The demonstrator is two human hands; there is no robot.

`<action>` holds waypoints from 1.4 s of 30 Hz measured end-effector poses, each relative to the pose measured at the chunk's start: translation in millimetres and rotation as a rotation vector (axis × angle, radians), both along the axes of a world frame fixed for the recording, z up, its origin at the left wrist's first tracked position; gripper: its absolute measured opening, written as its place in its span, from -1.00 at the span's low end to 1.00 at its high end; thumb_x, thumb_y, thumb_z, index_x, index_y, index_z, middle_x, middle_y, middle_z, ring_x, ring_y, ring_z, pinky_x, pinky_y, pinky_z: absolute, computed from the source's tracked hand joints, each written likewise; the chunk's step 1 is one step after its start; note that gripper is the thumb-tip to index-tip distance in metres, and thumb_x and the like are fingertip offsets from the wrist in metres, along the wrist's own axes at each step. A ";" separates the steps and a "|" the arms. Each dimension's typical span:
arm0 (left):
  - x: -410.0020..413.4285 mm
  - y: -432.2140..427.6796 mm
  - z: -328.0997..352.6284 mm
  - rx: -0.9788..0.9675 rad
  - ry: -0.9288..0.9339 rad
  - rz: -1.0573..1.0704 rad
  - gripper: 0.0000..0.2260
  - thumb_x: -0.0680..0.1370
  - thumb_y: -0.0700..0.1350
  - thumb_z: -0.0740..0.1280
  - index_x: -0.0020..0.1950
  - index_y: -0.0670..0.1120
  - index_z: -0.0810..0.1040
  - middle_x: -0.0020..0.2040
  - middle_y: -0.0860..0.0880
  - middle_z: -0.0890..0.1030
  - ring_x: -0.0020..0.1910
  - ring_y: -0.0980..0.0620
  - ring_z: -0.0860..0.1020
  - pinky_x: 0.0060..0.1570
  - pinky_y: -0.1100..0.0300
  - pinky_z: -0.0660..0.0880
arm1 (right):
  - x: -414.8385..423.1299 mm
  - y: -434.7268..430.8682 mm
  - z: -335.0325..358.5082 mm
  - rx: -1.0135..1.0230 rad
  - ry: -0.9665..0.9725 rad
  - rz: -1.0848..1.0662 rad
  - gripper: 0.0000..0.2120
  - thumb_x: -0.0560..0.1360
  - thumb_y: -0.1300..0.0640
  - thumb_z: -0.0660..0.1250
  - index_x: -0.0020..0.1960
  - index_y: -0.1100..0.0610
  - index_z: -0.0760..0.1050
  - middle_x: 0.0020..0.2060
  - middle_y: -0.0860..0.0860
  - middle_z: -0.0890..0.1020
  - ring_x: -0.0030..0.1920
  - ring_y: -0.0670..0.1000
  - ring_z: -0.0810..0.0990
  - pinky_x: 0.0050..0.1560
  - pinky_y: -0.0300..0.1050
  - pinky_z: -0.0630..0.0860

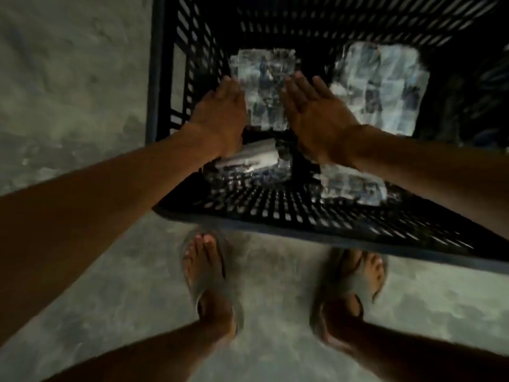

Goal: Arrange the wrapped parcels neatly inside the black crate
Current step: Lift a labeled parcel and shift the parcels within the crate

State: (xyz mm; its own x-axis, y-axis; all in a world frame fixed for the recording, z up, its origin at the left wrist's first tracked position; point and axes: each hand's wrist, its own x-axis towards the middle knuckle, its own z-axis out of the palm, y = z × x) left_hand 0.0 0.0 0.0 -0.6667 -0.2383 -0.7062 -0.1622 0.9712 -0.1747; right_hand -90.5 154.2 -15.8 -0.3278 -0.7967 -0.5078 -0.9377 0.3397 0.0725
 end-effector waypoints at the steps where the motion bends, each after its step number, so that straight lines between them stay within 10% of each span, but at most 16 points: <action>1: 0.0 -0.7 -8.4 -0.107 -0.065 -0.084 -0.23 0.60 0.00 0.23 0.61 -0.28 -0.15 0.63 -0.25 -0.14 0.62 -0.20 -0.13 0.57 -0.05 0.06 | 1.9 -4.7 -12.0 0.044 0.067 0.047 -0.12 0.53 -0.05 0.26 0.58 0.33 -0.17 0.59 0.27 -0.09 0.59 0.26 -0.15 0.57 0.19 -0.16; 8: -7.1 8.2 -50.9 -0.295 -0.203 -0.224 -0.34 0.67 0.03 0.00 0.58 -0.34 -0.19 0.60 -0.33 -0.21 0.59 -0.33 -0.14 0.54 -0.15 0.02 | -2.6 -28.6 -60.7 0.103 0.143 0.106 -0.42 0.67 0.09 -0.04 0.55 0.41 -0.11 0.56 0.38 -0.07 0.57 0.35 -0.10 0.53 0.27 -0.17; 16: -21.4 24.1 -65.9 -0.367 -0.203 -0.101 -0.40 0.68 -0.05 0.09 0.62 -0.23 -0.10 0.59 -0.34 -0.21 0.57 -0.41 -0.17 0.52 -0.26 0.01 | 10.2 -32.8 -75.8 0.117 0.355 0.265 -0.47 0.65 0.16 0.06 0.53 0.41 0.09 0.51 0.48 0.06 0.49 0.54 0.00 0.46 0.46 0.00; 22: -27.1 15.6 -39.6 -0.282 -0.175 -0.147 -0.39 0.65 -0.05 0.19 0.61 -0.23 0.02 0.61 -0.31 -0.07 0.59 -0.34 -0.05 0.54 -0.14 0.11 | -18.2 -24.3 -34.9 0.073 0.039 0.078 -0.32 0.59 0.24 0.23 0.56 0.39 -0.06 0.55 0.38 0.02 0.55 0.34 0.09 0.51 0.17 0.16; 25: -38.7 -7.6 -8.9 -0.047 0.009 -0.043 -0.55 0.65 0.00 0.19 0.47 -0.20 0.39 0.47 -0.23 0.41 0.43 -0.19 0.41 0.38 0.04 0.39 | -54.8 -17.5 -3.1 -0.118 -0.232 0.004 -0.53 0.59 0.11 0.26 0.46 0.22 0.30 0.35 0.22 0.48 0.26 0.18 0.53 0.26 0.02 0.52; 30: -57.4 -52.8 68.9 0.558 0.263 0.537 -0.77 0.62 0.00 0.25 0.08 -0.11 0.62 0.06 -0.06 0.66 -0.03 0.03 0.64 -0.09 0.21 0.53 | -101.1 -5.1 46.8 -0.462 -0.853 -0.531 -0.71 0.61 0.06 0.26 0.29 0.13 0.48 0.19 0.14 0.64 0.22 0.17 0.59 0.26 0.13 0.53; 34: -59.6 -62.4 91.2 0.940 0.466 0.996 -0.57 0.53 0.22 0.29 0.22 -0.06 0.61 0.13 -0.08 0.71 0.14 -0.11 0.63 0.03 -0.01 0.55 | -118.3 0.9 63.1 -0.690 -1.309 -1.065 -0.64 0.61 -0.10 0.20 0.18 0.12 0.59 0.04 0.14 0.74 0.06 0.17 0.71 0.03 0.17 0.64; 39: -60.0 -31.3 92.1 1.032 0.496 1.194 -0.57 0.55 0.16 0.30 0.21 -0.16 0.56 0.24 -0.13 0.62 -0.03 -0.06 0.69 -0.19 0.09 0.60 | -101.0 2.9 54.1 -0.629 -1.183 -1.392 -0.74 0.64 0.02 0.13 0.01 0.14 0.53 0.12 0.17 0.62 -0.05 0.18 0.63 -0.42 0.05 0.64; 42: -54.9 -17.2 69.1 0.868 0.555 1.112 -0.71 0.53 -0.16 0.41 0.24 -0.18 0.52 0.10 -0.13 0.68 -0.21 0.01 0.67 -0.34 0.16 0.60 | -82.8 -3.0 42.9 -0.595 -1.149 -1.346 -0.74 0.61 -0.06 0.21 0.02 0.10 0.54 0.04 0.13 0.62 -0.01 0.15 0.61 -0.33 0.08 0.67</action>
